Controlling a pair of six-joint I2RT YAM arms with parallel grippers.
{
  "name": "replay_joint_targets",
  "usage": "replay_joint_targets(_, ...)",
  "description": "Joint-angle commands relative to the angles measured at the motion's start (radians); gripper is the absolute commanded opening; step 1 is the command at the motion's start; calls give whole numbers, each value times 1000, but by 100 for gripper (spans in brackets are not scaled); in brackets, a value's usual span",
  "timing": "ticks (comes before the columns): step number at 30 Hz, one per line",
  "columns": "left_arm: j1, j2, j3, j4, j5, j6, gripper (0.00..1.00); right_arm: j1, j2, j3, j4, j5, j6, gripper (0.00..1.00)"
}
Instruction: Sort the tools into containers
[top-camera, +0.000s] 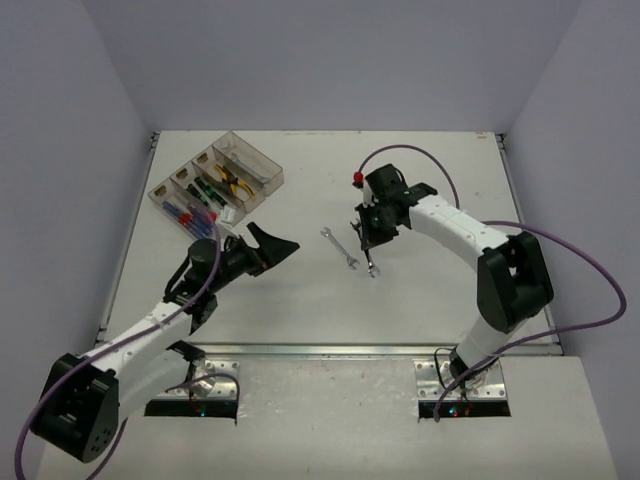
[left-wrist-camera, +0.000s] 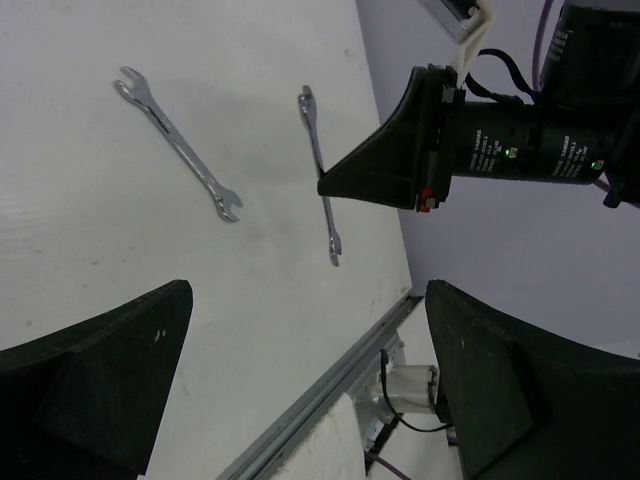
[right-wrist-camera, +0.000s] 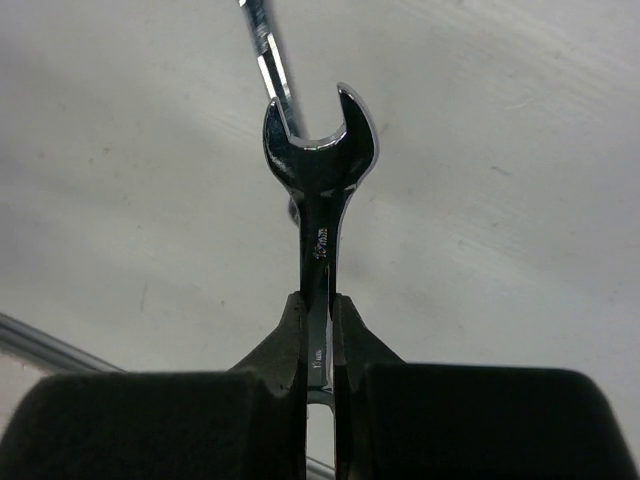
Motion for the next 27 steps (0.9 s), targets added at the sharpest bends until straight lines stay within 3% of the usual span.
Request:
replay_joint_targets(1, -121, 226, 89, 342, -107, -62, 100, 92, -153, -49, 88, -82, 25, 0)
replay_joint_targets(6, -207, 394, 154, 358, -194, -91, 94, 127, -217, -62, 106, -108, 53, 0)
replay_joint_targets(20, -298, 487, 242, 446, -232, -99, 74, 175, -321, -112, 142, -150, 81, 0)
replay_joint_targets(24, -311, 518, 257, 446, -240, -106, 61, 184, -335, -119, 149, -154, 85, 0)
replay_joint_targets(26, -314, 536, 262, 446, -241, -111, 47, 187, -351, -127, 161, -159, 91, 0)
replay_joint_targets(27, -314, 542, 262, 446, -241, -111, 45, 188, -359, -132, 163, -162, 93, 0)
